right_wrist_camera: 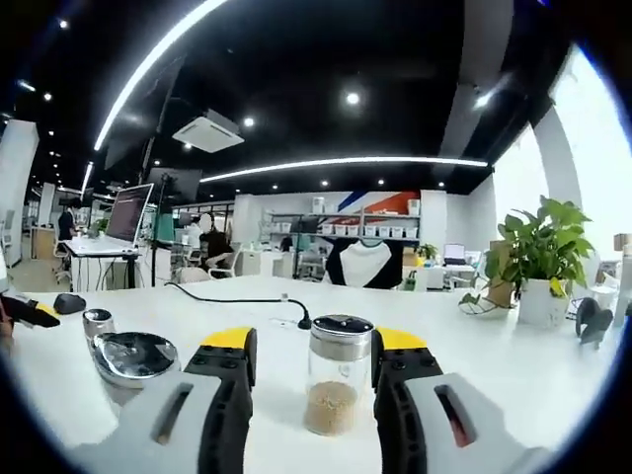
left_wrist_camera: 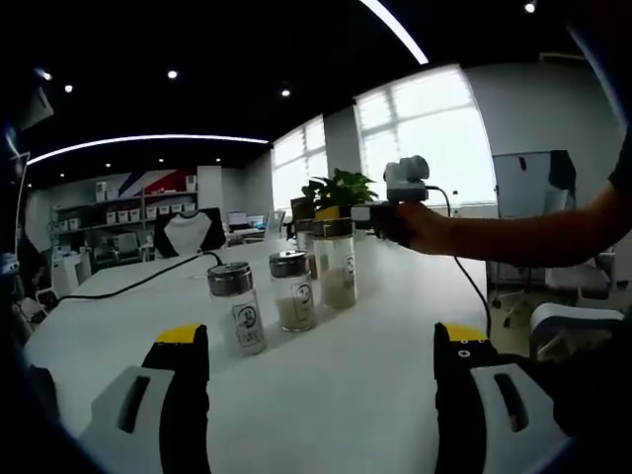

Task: Rotate the seasoning bottle until the label or dispensing opening points toward the visible target arrow and the bottle remains upright within the marked orientation range

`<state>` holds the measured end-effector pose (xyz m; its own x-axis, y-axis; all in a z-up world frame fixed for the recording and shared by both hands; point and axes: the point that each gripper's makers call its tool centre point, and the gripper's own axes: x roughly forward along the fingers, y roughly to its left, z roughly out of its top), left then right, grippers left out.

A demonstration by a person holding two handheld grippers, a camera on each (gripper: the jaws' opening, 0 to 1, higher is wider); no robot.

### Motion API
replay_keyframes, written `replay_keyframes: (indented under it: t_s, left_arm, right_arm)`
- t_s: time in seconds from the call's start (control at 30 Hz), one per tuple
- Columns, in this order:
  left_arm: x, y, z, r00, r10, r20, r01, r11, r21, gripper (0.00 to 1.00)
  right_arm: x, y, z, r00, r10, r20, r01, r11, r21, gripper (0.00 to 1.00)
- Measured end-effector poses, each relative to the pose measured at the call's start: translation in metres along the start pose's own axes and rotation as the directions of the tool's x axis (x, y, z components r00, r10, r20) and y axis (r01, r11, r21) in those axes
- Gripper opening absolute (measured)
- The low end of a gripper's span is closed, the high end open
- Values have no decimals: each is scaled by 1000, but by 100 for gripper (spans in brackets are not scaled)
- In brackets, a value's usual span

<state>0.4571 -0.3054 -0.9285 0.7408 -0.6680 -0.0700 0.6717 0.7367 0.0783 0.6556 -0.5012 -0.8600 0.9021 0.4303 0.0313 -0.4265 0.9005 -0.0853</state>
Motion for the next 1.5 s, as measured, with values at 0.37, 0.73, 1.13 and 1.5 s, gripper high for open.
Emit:
replay_keyframes:
  t_s: [0.37,0.73,1.13,1.5]
  left_arm:
    - [0,1,0,1000,-1,-3,1,1000,2,100]
    - [-2,3,1,1000,4,-1,-4,1000,-1,100]
    - [-3,4,2,1000,6,-1,-6,1000,3,100]
    - [-2,4,0,1000,3,0,-3,1000,-2,100]
  right_arm:
    - [31,-20,-20,998,-43,-49,43,999,4,45]
    - [54,-27,-28,995,-69,-77,67,997,-22,47]
    - [55,-27,-29,996,-76,-51,77,997,15,38]
    - [44,-21,-19,998,-31,-55,34,998,53,37]
